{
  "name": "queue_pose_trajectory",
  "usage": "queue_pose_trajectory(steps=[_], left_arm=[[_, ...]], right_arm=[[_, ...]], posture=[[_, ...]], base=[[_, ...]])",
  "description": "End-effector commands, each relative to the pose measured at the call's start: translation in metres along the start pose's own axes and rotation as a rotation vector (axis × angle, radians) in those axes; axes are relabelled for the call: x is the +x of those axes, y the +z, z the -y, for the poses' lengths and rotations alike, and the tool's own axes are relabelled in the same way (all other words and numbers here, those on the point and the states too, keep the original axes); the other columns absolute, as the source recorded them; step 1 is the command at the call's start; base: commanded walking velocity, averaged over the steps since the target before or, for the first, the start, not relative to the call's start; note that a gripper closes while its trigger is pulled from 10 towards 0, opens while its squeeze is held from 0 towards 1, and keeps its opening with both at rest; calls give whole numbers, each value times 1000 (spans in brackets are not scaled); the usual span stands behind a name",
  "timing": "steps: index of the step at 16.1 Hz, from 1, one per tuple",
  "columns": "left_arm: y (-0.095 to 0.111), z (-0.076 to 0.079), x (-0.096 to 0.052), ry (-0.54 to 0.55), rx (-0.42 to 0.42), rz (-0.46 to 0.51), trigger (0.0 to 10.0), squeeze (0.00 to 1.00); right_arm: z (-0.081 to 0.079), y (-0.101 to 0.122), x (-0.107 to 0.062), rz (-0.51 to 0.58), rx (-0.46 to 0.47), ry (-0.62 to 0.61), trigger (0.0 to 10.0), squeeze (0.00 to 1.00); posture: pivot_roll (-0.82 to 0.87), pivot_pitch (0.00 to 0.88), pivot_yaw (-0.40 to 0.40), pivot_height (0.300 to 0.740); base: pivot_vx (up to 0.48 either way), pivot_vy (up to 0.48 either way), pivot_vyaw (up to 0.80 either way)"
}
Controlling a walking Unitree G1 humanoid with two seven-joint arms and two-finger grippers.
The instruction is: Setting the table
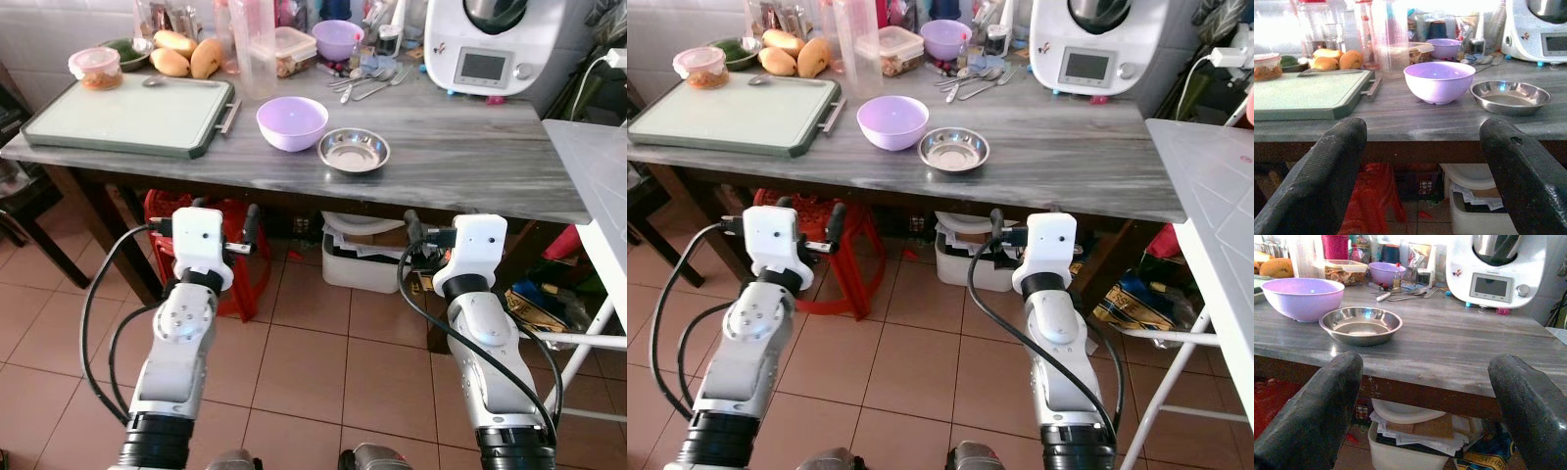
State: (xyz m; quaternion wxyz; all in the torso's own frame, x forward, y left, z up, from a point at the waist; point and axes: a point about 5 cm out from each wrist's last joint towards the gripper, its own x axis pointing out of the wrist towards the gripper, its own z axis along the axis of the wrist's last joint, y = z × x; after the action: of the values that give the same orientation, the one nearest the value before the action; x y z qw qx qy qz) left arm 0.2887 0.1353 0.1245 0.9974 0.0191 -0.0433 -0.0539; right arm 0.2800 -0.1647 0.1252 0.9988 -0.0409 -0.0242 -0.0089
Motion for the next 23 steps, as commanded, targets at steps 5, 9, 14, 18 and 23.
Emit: queue_pose_trajectory(steps=[5, 9, 14, 18, 23], left_arm=[[-3, -5, 2, 20, -41, -38, 10000, 0], [-2, -5, 3, 19, -46, -39, 10000, 0], [-1, -5, 3, 14, -45, -30, 10000, 0], [4, -2, 4, -41, -49, 5, 10000, 0], [3, 2, 2, -59, -64, -8, 10000, 0]], right_arm=[[-2, 2, 3, 9, 6, 10, 10000, 0], [-2, 2, 4, 11, 6, 12, 10000, 0], [-3, 1, 4, 9, 6, 16, 10000, 0], [-3, 2, 6, 10, 7, 17, 10000, 0], [-4, 3, 7, 15, 6, 18, 10000, 0]], posture=[[-19, 0, 3, 740], [-21, 0, 3, 740], [-19, 0, 2, 740], [-17, 0, -2, 740], [-16, 0, -2, 740]], base=[[-108, 0, 0], [-268, 0, 0], [-158, 0, 0], [0, 0, 0], [0, -129, 0]])
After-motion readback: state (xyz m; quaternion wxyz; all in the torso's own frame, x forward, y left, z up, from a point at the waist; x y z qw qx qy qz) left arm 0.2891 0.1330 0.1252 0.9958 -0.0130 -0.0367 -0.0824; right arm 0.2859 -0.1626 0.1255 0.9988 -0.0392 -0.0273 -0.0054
